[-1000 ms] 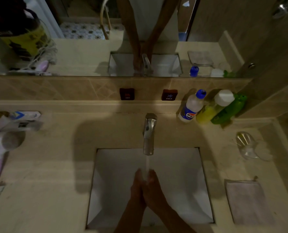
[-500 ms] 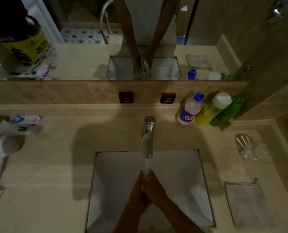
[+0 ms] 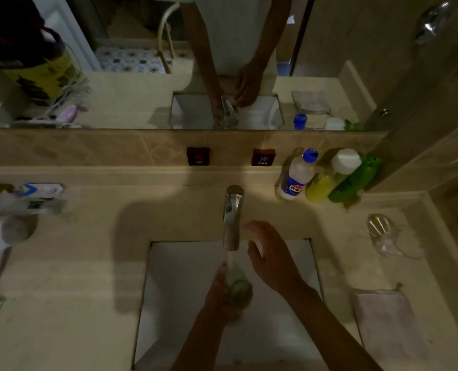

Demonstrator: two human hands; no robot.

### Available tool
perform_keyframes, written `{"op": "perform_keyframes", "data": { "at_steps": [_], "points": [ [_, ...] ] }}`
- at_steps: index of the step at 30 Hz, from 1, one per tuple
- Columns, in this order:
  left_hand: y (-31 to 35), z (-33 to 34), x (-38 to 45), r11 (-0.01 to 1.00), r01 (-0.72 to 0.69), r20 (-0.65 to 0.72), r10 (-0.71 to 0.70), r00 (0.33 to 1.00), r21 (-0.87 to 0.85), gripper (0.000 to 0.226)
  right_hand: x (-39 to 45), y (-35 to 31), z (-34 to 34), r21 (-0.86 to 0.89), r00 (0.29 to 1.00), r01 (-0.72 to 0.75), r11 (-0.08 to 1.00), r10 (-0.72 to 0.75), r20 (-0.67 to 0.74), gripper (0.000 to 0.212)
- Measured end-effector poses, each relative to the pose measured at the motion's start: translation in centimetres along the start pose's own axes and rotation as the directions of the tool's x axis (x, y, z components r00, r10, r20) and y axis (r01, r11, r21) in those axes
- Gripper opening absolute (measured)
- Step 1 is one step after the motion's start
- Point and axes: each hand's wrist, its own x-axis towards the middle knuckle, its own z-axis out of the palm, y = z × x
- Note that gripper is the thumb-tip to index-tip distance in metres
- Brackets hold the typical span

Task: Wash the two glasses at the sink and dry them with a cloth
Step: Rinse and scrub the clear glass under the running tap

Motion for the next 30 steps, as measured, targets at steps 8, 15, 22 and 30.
{"op": "perform_keyframes", "data": {
  "at_steps": [8, 15, 22, 30],
  "points": [
    [0.8, -0.2, -1.8, 0.998, 0.066, 0.007, -0.066, 0.998, -0.009, 0.037, 2.8, -1.5, 1.3, -0.361, 0.935, 0.323, 0.875, -0.235, 0.265, 0.082],
    [0.0, -1.4, -3.6, 0.998, 0.035, 0.092, -0.039, 0.995, 0.045, 0.05, 1.0, -1.0, 2.1, -0.35, 0.925, 0.346, 0.87, -0.254, 0.284, 0.084],
    [-0.3, -1.5, -6.9, 0.992, -0.097, 0.116, 0.088, 0.989, 0.077, 0.033, -1.0, -2.8, 0.0, 0.146, 0.981, -0.012, 0.989, -0.016, 0.192, 0.05],
    [-2.2, -0.9, -10.4, 0.949, -0.283, 0.134, 0.265, 0.955, 0.138, 0.055, -11.9, -2.7, 2.2, 0.362, 0.919, -0.371, 0.855, 0.283, 0.275, 0.018]
  ]
}}
